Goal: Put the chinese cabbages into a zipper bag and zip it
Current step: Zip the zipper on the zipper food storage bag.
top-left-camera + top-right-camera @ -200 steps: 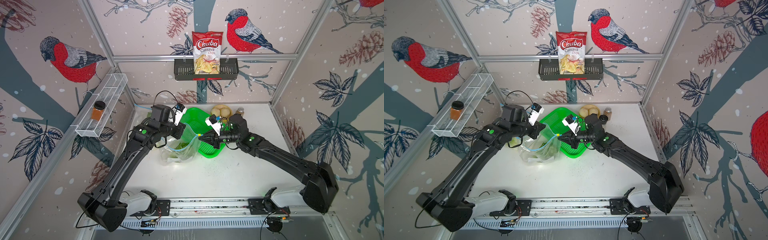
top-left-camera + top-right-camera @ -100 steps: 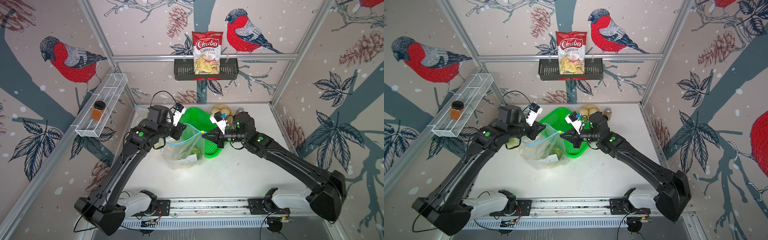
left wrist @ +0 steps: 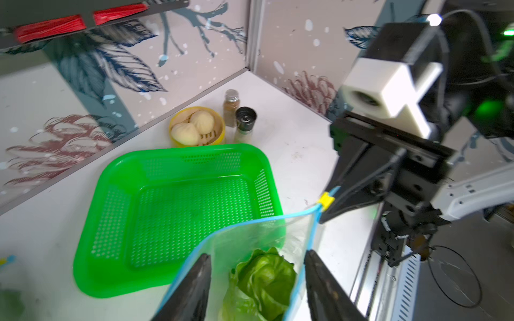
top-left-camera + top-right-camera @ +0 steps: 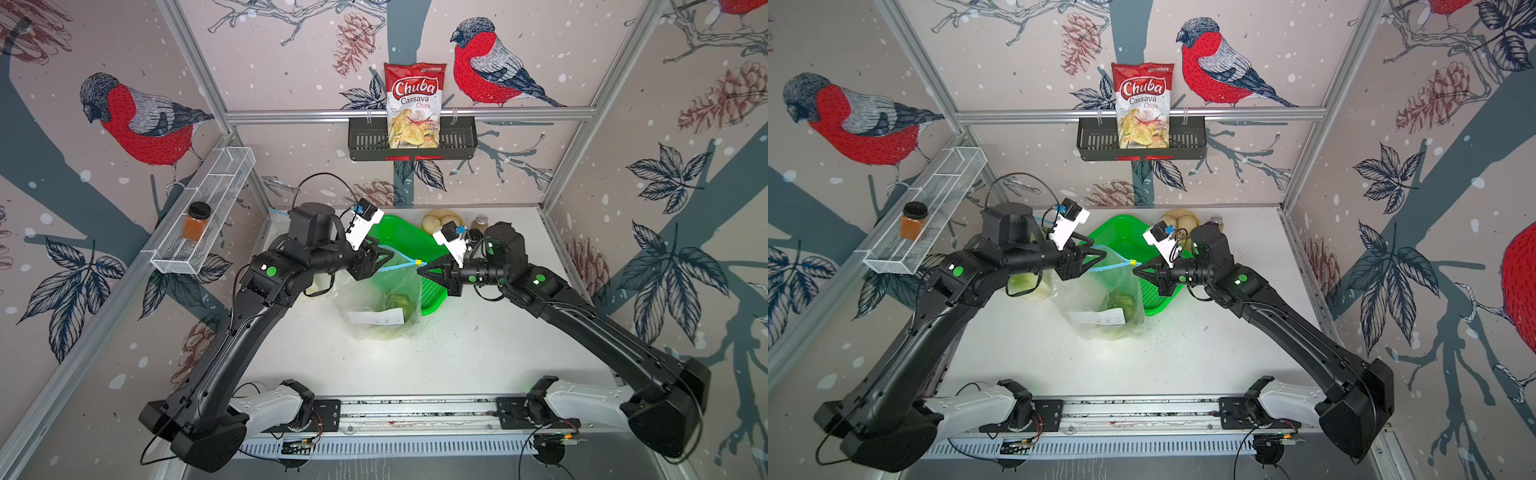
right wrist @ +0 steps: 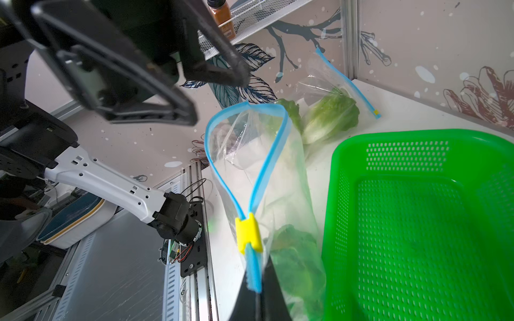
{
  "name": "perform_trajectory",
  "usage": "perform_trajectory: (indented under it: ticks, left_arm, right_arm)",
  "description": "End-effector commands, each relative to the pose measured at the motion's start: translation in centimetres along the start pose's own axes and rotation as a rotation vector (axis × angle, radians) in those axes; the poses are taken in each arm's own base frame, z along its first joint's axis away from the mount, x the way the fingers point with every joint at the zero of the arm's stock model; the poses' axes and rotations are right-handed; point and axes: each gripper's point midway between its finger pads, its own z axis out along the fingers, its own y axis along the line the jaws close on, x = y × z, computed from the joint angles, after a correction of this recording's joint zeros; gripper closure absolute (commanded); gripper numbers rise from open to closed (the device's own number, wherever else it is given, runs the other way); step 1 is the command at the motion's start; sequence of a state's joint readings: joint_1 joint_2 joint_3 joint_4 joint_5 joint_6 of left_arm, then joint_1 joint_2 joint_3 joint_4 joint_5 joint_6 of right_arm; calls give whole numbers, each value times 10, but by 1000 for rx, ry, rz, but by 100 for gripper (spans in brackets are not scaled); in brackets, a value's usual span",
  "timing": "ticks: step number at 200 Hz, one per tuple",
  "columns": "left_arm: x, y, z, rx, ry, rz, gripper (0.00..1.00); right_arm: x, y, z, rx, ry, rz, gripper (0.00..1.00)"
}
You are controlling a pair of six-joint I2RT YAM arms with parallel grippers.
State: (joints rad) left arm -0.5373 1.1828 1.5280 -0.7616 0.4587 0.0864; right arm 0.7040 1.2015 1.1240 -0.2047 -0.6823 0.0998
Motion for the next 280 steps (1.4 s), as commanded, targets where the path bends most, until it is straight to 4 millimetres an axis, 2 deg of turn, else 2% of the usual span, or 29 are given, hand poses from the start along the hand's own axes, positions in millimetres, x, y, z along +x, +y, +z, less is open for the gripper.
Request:
perform_trajectory:
  ticks: [1,36,77,143,171,239,280]
  left_arm:
    - [-24,-14,3,71,-76,74,46]
    - [-32,-24,16,139,-67,134,50]
    - [-27,-41,34,249,-3,141,54]
    - [-20,-50,41,292,75,161,60]
    - [-13,-48,44,278,109,180,60]
    - [-13,-40,67,253,185,241,60]
    - [-7,-42,68,269,199,230,62]
  right_arm:
    - [-4,0,-4,1,-4,-36,100]
    - [-6,0,-5,6,-2,-78,100]
    - [-13,-2,-6,9,-11,-128,100]
    - [-16,-11,-9,35,-19,-162,100]
    - [-21,-12,-10,31,-31,-169,100]
    - [-22,-11,-10,19,-24,-181,100]
    - [-22,-13,-10,28,-15,-183,100]
